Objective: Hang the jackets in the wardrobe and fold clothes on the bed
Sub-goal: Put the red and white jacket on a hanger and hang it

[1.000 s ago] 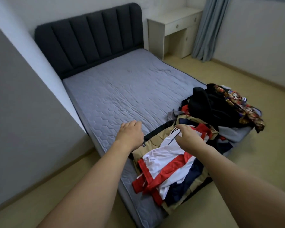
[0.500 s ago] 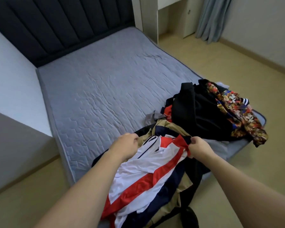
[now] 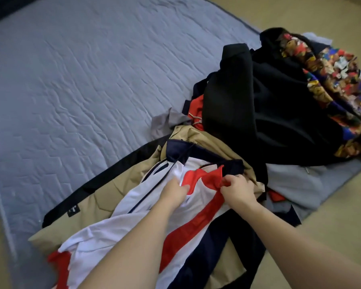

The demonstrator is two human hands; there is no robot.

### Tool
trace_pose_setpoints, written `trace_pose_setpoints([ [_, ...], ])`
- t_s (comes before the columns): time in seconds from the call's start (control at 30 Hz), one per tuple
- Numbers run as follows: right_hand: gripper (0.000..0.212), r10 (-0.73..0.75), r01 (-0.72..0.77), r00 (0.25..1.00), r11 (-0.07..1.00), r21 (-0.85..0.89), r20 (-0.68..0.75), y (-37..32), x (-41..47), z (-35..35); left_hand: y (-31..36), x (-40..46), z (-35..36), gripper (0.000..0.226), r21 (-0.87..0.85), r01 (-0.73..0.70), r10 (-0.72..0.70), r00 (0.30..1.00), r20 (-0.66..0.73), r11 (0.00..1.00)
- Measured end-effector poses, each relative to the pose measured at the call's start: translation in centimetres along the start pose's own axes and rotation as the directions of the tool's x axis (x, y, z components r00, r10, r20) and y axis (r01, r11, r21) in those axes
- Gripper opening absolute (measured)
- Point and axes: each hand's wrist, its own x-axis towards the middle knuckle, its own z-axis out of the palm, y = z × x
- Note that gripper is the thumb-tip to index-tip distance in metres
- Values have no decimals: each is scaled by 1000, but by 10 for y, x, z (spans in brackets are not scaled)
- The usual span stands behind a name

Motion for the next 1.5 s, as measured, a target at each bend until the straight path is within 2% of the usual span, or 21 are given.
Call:
trace_pose_setpoints([
  [0.07,26,109,-94,993,962,255,-46,3,-4,2,-11,-8,-7,16,-96,14,-20,998,-61,995],
  [0.17,35,228,-192,973,754,629,24,-10,-37,-16,-14,-56,-53,13,-408,-34,-88,957,-275,912],
  [0.27,34,195,-239,971,719,652,141,-53,-89,-54,3,-143,-123,12,-551,-184,-126,870,-477,814],
  [0.37,28,85,-213,972,703,678,217,-125,-157,-93,30,-246,-198,17,-534,-350,-93,765,-637,770],
  [0.47,13,-6,-260,942,620,740,336,-203,-242,-119,53,-356,-268,22,-462,-509,-51,630,-775,726],
  [0.5,18,-64,-259,925,613,746,374,-227,-271,-122,56,-393,-289,18,-433,-549,-42,584,-810,715],
  [0.67,81,-320,-160,786,721,674,529,-332,-401,-104,54,-544,-369,17,-192,-699,57,316,-947,689],
  [0.77,108,-342,-54,796,781,622,500,-378,-467,-81,37,-618,-404,19,-99,-731,50,180,-982,676],
  [0.83,98,-350,-7,810,797,604,471,-401,-506,-61,12,-662,-426,23,-39,-721,28,81,-996,692],
  [0.93,61,-413,-28,762,749,662,499,-431,-561,-24,-47,-722,-456,20,8,-715,-45,-55,-998,699],
  [1.03,29,-442,46,737,787,615,512,-464,-616,32,-120,-771,-484,20,22,-678,-112,-153,-982,735],
  [1.1,12,-495,105,647,811,576,579,-485,-661,76,-173,-800,-503,21,27,-674,-151,-204,-967,739],
  [1.13,15,-541,186,577,817,547,612,-496,-684,101,-198,-816,-512,20,20,-673,-171,-217,-961,740],
  [1.17,36,-595,350,498,804,481,631,-507,-704,129,-224,-831,-523,21,15,-671,-190,-231,-954,741],
  [1.2,63,-637,605,433,730,319,637,-517,-725,155,-248,-846,-532,23,13,-664,-204,-248,-947,748],
  [1.23,75,-685,837,371,539,94,627,-527,-745,179,-273,-860,-541,25,11,-653,-220,-270,-937,757],
  [1.27,70,-737,957,274,271,-101,618,-536,-763,203,-298,-873,-549,24,2,-649,-245,-289,-925,761],
  [1.3,56,-770,972,186,55,-227,610,-545,-783,223,-323,-883,-557,18,-13,-658,-275,-297,-914,753],
  [1.33,42,-788,949,133,-73,-306,601,-555,-803,243,-347,-893,-565,11,-33,-667,-302,-292,-907,745],
  [1.4,32,-818,915,134,-115,-387,559,-577,-835,280,-395,-912,-579,14,-69,-668,-342,-288,-895,741],
  [1.5,34,-826,952,263,138,-275,499,-615,-872,340,-469,-943,-601,13,-85,-654,-378,-322,-868,752],
])
